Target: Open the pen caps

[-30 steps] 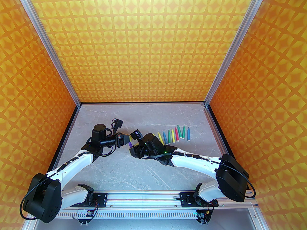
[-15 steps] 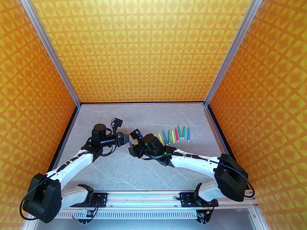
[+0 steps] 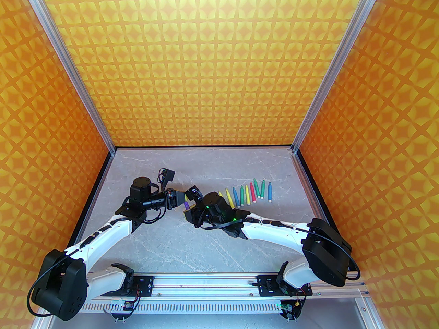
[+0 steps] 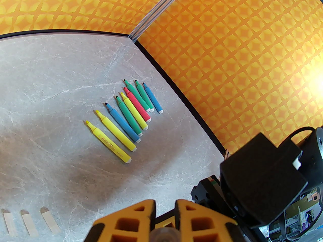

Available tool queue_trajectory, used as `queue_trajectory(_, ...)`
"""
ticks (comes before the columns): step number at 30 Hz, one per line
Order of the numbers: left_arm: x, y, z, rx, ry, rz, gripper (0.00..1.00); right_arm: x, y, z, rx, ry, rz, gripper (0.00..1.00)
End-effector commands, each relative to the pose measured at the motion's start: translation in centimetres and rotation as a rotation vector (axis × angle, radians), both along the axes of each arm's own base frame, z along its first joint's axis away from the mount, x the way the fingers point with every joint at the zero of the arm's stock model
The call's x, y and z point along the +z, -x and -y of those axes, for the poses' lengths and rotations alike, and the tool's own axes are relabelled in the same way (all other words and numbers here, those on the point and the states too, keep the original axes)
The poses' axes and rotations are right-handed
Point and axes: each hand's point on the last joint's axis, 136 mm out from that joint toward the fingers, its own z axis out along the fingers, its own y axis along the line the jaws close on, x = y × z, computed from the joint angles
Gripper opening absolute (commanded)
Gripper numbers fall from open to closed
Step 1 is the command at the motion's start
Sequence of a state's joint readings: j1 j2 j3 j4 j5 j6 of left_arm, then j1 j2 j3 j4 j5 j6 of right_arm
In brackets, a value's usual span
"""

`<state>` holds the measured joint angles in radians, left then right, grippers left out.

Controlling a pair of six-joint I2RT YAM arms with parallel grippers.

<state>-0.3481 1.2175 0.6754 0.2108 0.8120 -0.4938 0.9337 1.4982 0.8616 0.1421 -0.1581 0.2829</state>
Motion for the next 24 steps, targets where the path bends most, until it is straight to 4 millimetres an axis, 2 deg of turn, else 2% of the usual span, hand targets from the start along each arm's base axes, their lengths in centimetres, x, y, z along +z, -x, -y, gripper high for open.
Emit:
queue_trajectory(1, 2.1, -0.4, 0.3, -0.006, 0.038, 0.045, 0.00, -0.4, 0.6, 1.1, -0.001, 0.002, 0.006, 0.04)
queue_trajectory(7, 2.4, -1.6, -0.1, 0.044, 0.046, 0.037, 0.00, -3.2, 2.4, 3.1, 0.009, 0.036, -0.034, 0.00)
queue_trajectory(17, 2.7, -3.7, -1.2, 0.158, 0.085, 0.014, 0.00, -5.7, 4.7, 5.6, 0.020, 0.052, -0.070, 0.00)
queue_trajectory(20, 2.0, -4.0, -1.4, 0.167, 0.058, -0.012, 0.00, -5.8, 4.5, 6.1, -0.011, 0.045, -0.066, 0.00)
queue_trajectory(24, -0.3, -4.2, -1.4, 0.165, -0.013, -0.087, 0.00, -6.0, 2.0, 8.0, -0.174, 0.128, -0.022, 0.00)
